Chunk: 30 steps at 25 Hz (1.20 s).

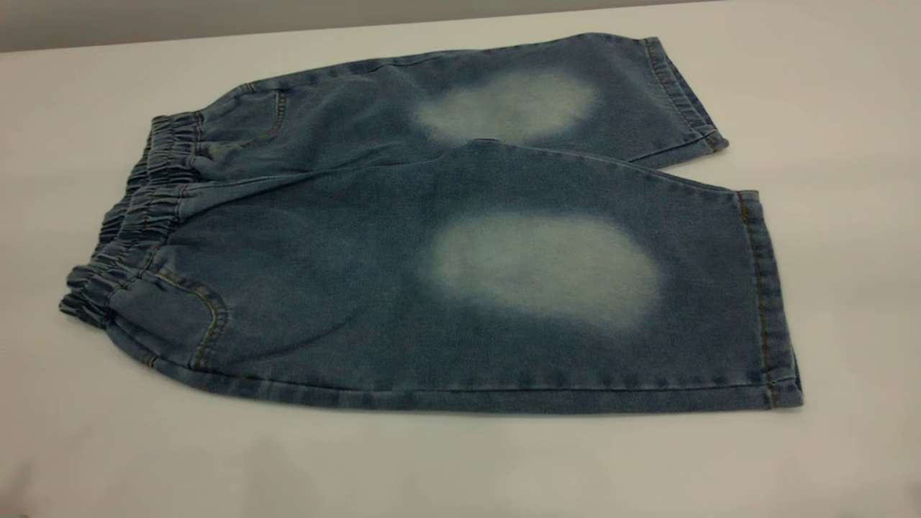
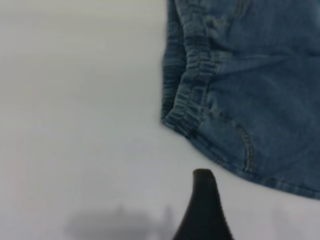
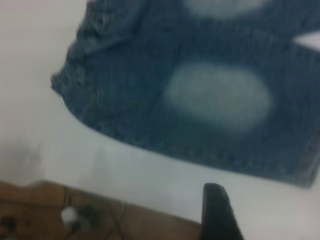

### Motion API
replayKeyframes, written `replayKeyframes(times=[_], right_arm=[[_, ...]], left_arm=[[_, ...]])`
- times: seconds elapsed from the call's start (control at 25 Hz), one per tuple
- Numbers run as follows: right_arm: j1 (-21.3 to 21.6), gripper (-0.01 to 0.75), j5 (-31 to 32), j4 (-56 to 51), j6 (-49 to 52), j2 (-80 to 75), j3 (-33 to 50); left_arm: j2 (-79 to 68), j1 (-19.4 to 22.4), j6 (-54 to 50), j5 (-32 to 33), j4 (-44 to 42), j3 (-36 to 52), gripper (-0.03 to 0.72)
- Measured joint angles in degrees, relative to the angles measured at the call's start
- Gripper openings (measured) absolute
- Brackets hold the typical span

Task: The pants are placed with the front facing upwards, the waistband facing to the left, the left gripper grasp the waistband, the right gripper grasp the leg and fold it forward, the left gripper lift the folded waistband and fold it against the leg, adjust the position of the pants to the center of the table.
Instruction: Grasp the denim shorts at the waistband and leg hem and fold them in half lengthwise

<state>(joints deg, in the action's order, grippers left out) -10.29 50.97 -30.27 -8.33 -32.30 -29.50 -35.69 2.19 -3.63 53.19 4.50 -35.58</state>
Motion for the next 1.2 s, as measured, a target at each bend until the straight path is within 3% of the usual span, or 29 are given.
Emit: replayKeyframes(times=[0.28, 0.68, 0.84, 1.2], right_arm=[[0.0, 0.372, -4.39, -1.78, -0.23, -13.44, 0.0], [0.0, 0.372, -8.96, -3.31, -1.28, -22.36, 0.0], [0.0, 0.372, -9.5, -3.31, -3.0, -23.72, 0.0], [0.0, 0.372, -9.62, -3.38, -5.48, -24.39, 0.0]], left_arm=[[-15.35, 0.0, -1.65, -1.69, -0.99, -0.02, 0.498], [-33.09, 0.15, -8.39, -7.51, -9.3, -0.07, 0.475], [-39.21, 3.33, -8.66, -10.66, -7.84, -0.07, 0.452], [-43.69, 15.26, -1.2, -11.44, 0.16, -0.13, 0.447]])
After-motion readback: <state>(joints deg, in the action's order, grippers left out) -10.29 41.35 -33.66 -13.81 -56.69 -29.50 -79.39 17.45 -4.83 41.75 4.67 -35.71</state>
